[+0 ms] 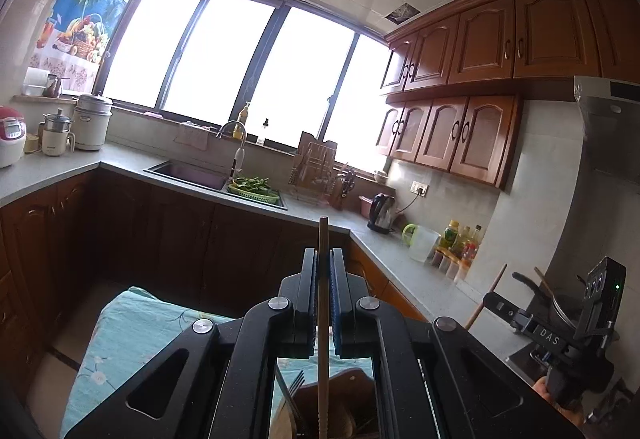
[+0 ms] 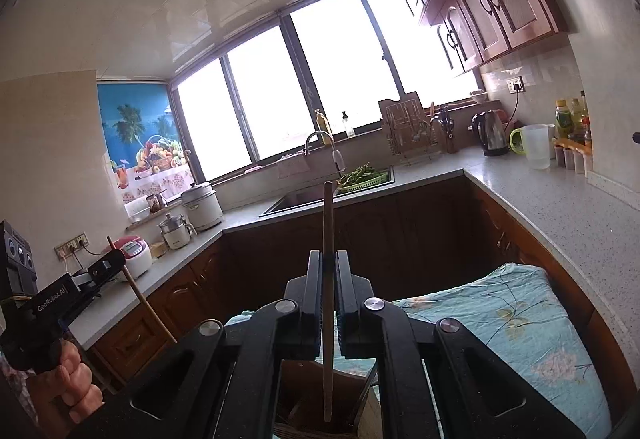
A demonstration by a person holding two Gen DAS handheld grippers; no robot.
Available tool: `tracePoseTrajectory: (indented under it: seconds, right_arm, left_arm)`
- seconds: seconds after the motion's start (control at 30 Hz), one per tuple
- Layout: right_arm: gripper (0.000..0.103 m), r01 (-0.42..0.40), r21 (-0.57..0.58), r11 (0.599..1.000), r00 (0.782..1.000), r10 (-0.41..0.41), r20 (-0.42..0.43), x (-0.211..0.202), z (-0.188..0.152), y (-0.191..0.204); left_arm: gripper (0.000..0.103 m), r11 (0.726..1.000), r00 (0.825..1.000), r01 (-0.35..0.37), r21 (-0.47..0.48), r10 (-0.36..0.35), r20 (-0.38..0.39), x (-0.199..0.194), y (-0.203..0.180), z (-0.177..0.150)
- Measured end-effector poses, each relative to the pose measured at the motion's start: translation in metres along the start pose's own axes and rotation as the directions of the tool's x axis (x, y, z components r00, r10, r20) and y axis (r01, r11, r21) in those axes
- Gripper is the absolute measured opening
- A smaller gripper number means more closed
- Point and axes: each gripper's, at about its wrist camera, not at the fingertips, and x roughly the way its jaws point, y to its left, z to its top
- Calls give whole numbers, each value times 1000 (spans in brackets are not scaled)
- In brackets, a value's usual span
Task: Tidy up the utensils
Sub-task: 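Lower both chopsticks into the holder and open both grippers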
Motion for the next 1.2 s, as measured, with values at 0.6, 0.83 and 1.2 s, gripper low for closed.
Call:
tracePoseTrajectory:
  seconds: [0.6, 0.83, 1.2]
  right_arm:
    - [5, 51, 37, 998, 996, -48, -81, 27, -63, -21]
    - [6, 66, 48, 997, 990, -60, -128, 35, -81, -27]
    - [6, 74, 43, 996, 985, -67, -157, 39, -84, -27]
  left_arm:
    - [4, 996, 994, -74, -45, 70, -80, 48, -3, -72]
    - [5, 997, 990, -81, -20, 78, -119, 40, 2, -70]
    - [5, 996, 986, -84, -2, 83, -146, 36, 4, -58]
